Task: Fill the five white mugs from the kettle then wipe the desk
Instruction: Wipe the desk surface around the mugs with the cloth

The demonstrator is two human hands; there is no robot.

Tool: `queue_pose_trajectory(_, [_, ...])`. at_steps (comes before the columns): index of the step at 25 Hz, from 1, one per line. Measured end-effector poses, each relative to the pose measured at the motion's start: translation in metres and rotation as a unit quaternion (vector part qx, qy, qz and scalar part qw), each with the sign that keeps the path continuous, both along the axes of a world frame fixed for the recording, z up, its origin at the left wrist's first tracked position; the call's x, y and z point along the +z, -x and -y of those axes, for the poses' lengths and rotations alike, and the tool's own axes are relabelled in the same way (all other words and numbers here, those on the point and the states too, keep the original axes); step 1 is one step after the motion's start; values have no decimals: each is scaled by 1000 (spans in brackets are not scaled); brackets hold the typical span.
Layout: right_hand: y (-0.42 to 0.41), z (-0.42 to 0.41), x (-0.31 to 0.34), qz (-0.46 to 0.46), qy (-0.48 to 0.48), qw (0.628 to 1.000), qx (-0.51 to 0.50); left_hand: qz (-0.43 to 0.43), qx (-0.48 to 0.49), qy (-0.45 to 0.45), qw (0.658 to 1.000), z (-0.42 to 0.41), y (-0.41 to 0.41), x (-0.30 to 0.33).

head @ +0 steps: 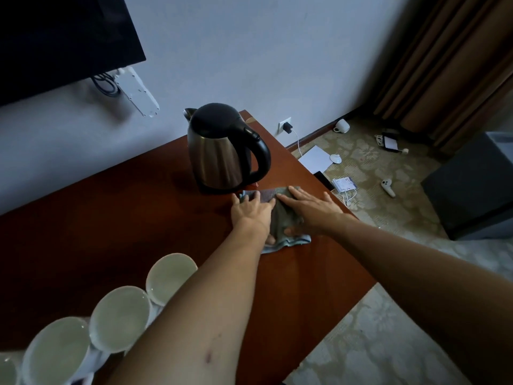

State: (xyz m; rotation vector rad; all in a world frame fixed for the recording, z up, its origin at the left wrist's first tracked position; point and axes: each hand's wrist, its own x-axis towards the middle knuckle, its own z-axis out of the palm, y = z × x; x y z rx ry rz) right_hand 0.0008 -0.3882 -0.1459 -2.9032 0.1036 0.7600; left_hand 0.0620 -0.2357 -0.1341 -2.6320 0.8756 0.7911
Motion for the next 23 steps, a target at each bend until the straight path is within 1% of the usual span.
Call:
queue_pose_trajectory(4, [-5,18,-8,16,-31,998,55,-8,56,2,998,10,6,1])
queue_pose_trajectory(7, [16,11,-9,21,9,993,112,-17,79,-10,997,0,41,2])
queue_pose_trajectory(9, [43,-2,-7,15,22,991,132,-15,81,0,997,-14,75,1])
queue_pose_trajectory(12, [92,-30,-8,-9,-7,992,126,-41,87,29,995,-50,121,0])
queue_pose_trajectory(15, [119,-60,-8,-10,12,990,143,-83,107,50,990,-85,151,-2])
queue_pose_trajectory(17, [126,-83,-5,-15,23,987,156,-93,123,55,986,-109,165,0])
queue_pose_trajectory(19, [134,-105,-3,-20,24,985,172,-89,134,63,985,-134,179,2])
queue_pose_trajectory(23, [152,-143,-1,-39,15,976,212,-47,143,82,985,-185,222,-6])
